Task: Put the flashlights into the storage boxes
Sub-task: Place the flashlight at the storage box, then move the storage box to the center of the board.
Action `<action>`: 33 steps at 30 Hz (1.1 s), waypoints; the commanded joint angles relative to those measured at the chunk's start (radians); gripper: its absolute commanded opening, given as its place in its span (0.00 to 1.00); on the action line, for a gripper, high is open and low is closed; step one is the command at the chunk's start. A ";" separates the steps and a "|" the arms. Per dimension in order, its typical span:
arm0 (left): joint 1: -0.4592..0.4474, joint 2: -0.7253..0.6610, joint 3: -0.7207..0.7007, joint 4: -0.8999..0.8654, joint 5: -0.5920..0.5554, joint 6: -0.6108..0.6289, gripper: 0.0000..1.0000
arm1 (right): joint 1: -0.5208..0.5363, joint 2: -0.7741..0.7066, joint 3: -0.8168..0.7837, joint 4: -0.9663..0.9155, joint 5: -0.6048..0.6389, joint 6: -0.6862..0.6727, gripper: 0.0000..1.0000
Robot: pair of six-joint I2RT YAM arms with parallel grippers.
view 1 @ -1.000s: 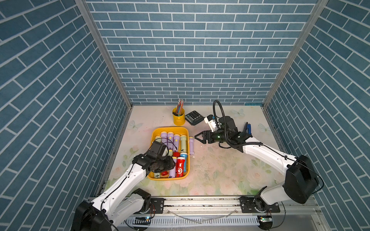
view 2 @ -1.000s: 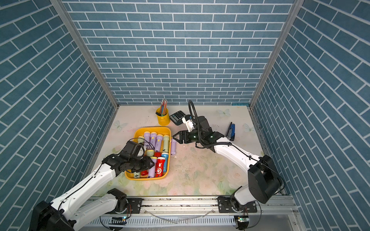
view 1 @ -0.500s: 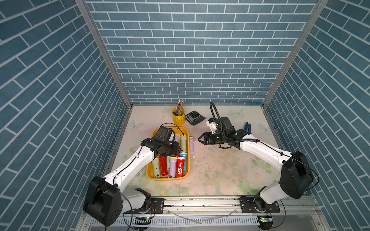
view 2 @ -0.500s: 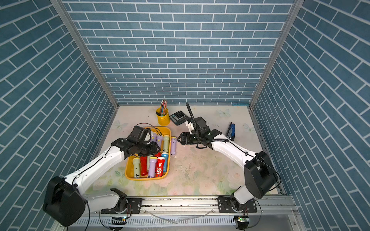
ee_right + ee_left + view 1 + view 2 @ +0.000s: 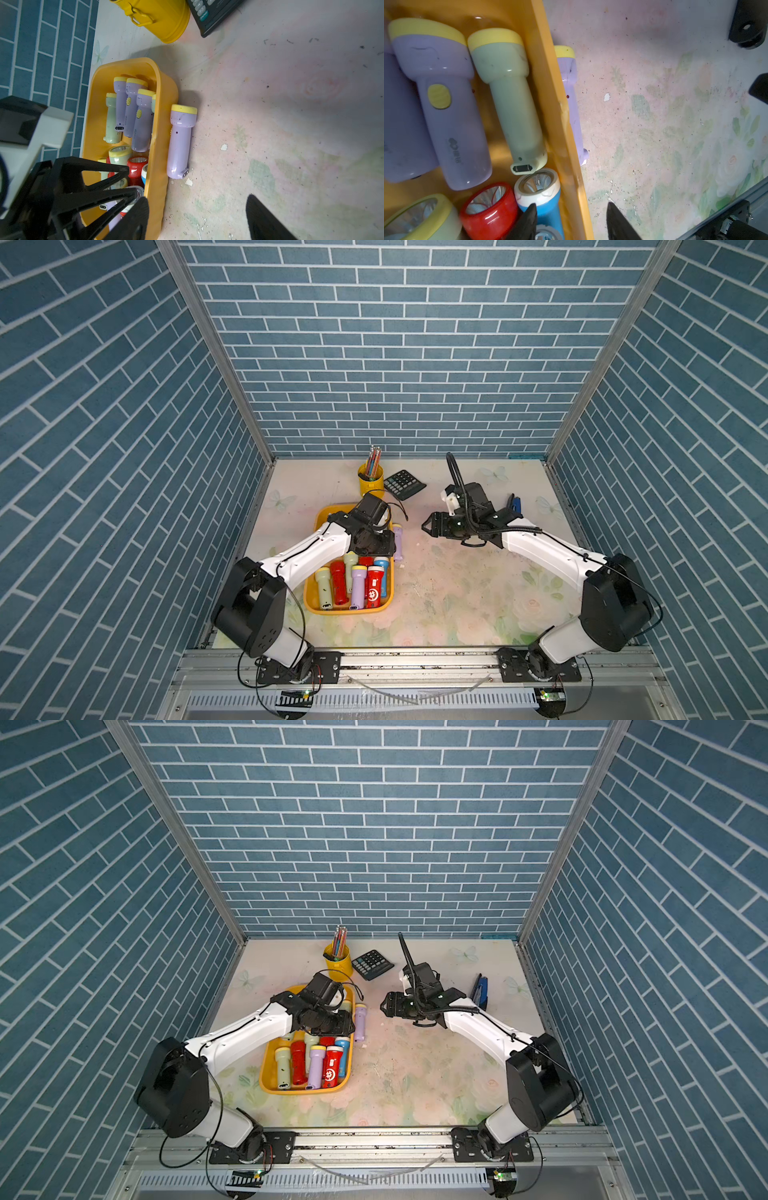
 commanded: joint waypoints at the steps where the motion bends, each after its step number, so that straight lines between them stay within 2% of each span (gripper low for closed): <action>1: -0.014 0.036 0.041 -0.024 -0.018 0.014 0.56 | 0.002 -0.007 -0.021 -0.010 0.007 0.015 0.75; 13: -0.018 0.162 0.117 -0.136 -0.109 0.045 0.55 | 0.001 -0.014 -0.029 -0.009 0.007 0.008 0.73; 25: 0.033 0.069 0.026 -0.150 -0.159 0.043 0.53 | 0.033 0.072 0.023 -0.085 0.004 0.010 0.69; 33: 0.063 0.014 -0.001 -0.125 -0.138 0.050 0.55 | 0.086 0.151 0.095 -0.141 0.037 0.032 0.69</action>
